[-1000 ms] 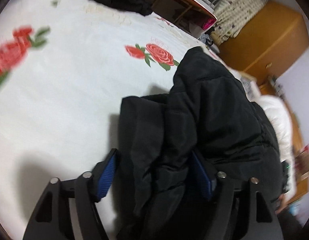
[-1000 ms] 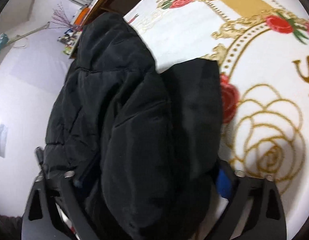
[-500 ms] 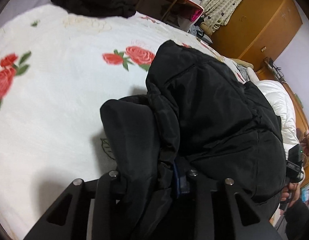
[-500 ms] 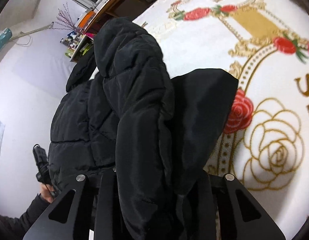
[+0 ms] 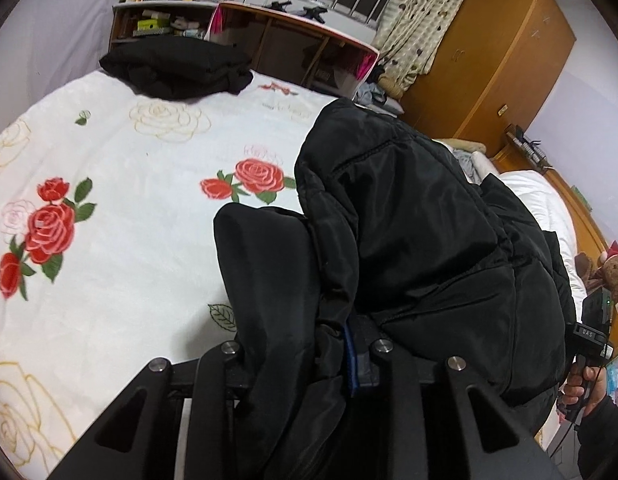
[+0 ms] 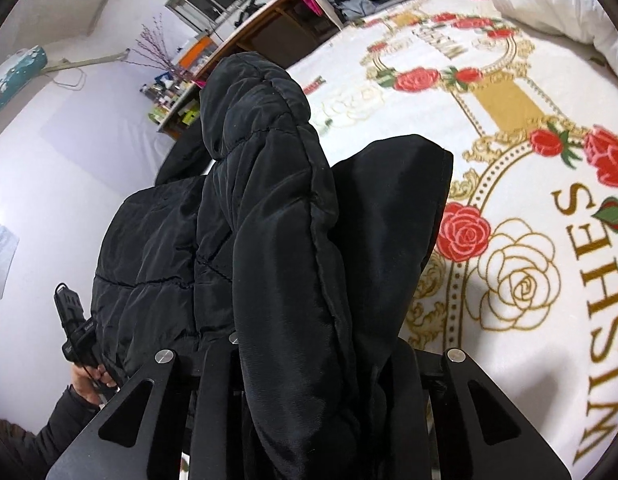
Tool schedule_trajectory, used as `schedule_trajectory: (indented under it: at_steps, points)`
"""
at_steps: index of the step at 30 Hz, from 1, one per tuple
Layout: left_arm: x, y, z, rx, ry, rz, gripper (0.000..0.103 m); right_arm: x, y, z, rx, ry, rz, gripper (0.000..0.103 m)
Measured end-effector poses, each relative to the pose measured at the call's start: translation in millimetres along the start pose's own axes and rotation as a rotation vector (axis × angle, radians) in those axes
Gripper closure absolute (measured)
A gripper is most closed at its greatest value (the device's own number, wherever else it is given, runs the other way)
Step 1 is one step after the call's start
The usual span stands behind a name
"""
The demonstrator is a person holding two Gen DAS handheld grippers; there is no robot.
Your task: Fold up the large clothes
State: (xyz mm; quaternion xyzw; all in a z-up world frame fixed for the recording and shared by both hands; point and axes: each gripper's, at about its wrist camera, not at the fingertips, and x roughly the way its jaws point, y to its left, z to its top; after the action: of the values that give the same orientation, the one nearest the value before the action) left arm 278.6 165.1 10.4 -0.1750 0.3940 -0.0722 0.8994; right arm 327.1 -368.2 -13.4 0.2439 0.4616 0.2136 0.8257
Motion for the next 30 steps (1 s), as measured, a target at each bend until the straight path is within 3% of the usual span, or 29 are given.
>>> schedule_trajectory:
  at_steps: [18, 30]
  points:
    - [-101, -10, -40, -0.005, -0.072, -0.035, 0.074, -83, 46, -49, -0.057, -0.057, 0.029, 0.078]
    - [-139, -16, -89, -0.001, -0.058, -0.047, 0.073, -109, 40, -88, -0.044, -0.068, 0.033, 0.077]
